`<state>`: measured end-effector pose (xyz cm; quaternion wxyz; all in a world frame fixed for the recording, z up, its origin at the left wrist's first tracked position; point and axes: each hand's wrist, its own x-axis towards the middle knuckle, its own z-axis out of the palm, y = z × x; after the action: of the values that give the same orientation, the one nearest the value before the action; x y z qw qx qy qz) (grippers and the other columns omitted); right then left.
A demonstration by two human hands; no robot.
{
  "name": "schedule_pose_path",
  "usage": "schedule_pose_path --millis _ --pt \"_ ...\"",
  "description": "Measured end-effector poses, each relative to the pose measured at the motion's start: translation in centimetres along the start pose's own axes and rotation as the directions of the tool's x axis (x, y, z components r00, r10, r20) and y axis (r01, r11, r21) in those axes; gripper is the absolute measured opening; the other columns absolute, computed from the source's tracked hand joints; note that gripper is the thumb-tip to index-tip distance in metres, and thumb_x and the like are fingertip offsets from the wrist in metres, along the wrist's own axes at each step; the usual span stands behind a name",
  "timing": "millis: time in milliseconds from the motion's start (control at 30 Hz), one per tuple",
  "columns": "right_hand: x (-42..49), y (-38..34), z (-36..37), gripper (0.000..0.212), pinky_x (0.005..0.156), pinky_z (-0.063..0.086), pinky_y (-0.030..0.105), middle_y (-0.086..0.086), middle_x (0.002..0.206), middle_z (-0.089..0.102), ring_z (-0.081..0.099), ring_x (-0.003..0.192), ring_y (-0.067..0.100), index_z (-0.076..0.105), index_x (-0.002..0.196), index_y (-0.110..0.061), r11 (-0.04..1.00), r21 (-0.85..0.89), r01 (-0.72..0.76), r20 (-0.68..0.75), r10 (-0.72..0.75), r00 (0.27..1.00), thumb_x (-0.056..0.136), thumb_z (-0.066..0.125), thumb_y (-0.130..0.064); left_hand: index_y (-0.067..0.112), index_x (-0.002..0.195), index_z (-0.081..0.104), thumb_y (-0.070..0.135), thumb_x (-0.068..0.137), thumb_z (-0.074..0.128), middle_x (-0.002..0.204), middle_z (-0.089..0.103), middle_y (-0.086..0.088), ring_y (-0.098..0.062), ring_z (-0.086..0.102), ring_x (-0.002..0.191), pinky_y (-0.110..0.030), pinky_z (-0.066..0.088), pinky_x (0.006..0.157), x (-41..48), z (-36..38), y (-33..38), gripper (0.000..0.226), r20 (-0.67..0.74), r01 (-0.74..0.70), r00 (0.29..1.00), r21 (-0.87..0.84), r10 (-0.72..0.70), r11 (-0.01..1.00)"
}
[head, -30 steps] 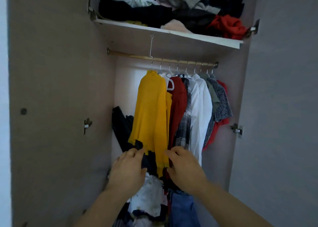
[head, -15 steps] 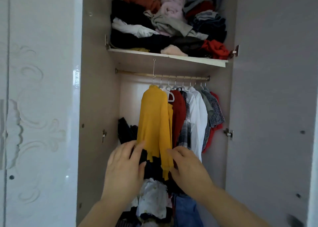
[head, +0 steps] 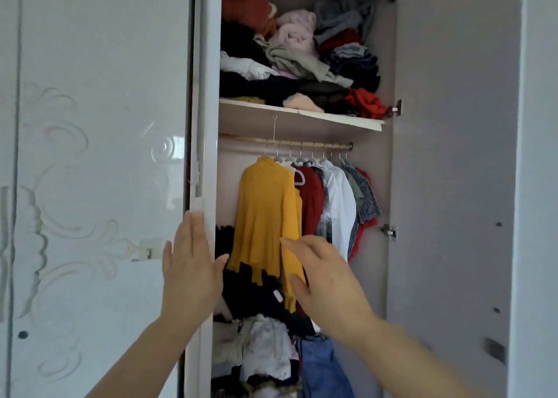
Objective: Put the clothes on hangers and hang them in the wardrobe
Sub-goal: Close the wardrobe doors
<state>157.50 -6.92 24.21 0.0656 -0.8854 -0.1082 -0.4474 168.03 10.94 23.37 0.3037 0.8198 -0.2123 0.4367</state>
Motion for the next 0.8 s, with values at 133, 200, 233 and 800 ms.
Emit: schedule_pose_path --millis 133,200,233,800 --pt "1.3 -2.2 -0.3 0.052 0.100 0.036 0.024 -0.004 0.131 0.043 0.041 0.118 0.012 0.037 0.140 -0.028 0.999 -0.043 -0.009 -0.010 0.008 1.000 0.091 0.053 -0.022 0.003 0.143 0.006 0.024 0.089 0.057 0.152 -0.001 -0.014 -0.033 0.010 0.142 -0.047 0.019 0.114 0.2 0.7 -0.7 0.077 0.072 -0.100 0.992 -0.041 0.103 0.994" --pt "2.0 -3.0 -0.4 0.052 0.100 0.037 0.025 -0.004 0.132 0.042 0.041 0.118 0.014 0.037 0.140 -0.029 0.998 -0.066 -0.004 -0.003 0.004 1.000 0.091 0.054 -0.023 0.011 0.140 -0.010 0.030 0.092 0.050 0.147 -0.018 -0.004 -0.027 -0.002 0.144 -0.037 0.010 0.117 0.1 0.8 -0.9 0.079 0.096 -0.112 0.988 -0.079 0.119 0.991" --pt "2.3 -3.4 -0.4 0.052 0.100 0.038 0.027 -0.003 0.132 0.043 0.041 0.118 0.014 0.037 0.140 -0.029 0.997 -0.074 0.001 0.002 -0.001 1.000 0.091 0.054 -0.023 0.014 0.138 -0.014 0.031 0.093 0.048 0.145 -0.022 -0.001 -0.024 -0.006 0.143 -0.034 0.006 0.116 0.2 0.9 -1.1 0.078 0.092 -0.122 0.987 -0.100 0.131 0.988" --pt "13.7 -2.7 4.3 0.053 0.107 0.033 0.032 0.003 0.149 0.028 0.025 0.136 0.020 0.030 0.144 -0.014 0.972 -0.207 0.110 0.087 -0.094 0.992 0.093 0.042 -0.005 0.021 0.148 0.007 0.009 0.092 0.042 0.156 -0.001 0.004 -0.013 -0.001 0.143 -0.029 -0.001 0.117 2.0 8.4 -0.4 0.067 0.235 -0.378 0.892 -0.078 0.386 0.922"
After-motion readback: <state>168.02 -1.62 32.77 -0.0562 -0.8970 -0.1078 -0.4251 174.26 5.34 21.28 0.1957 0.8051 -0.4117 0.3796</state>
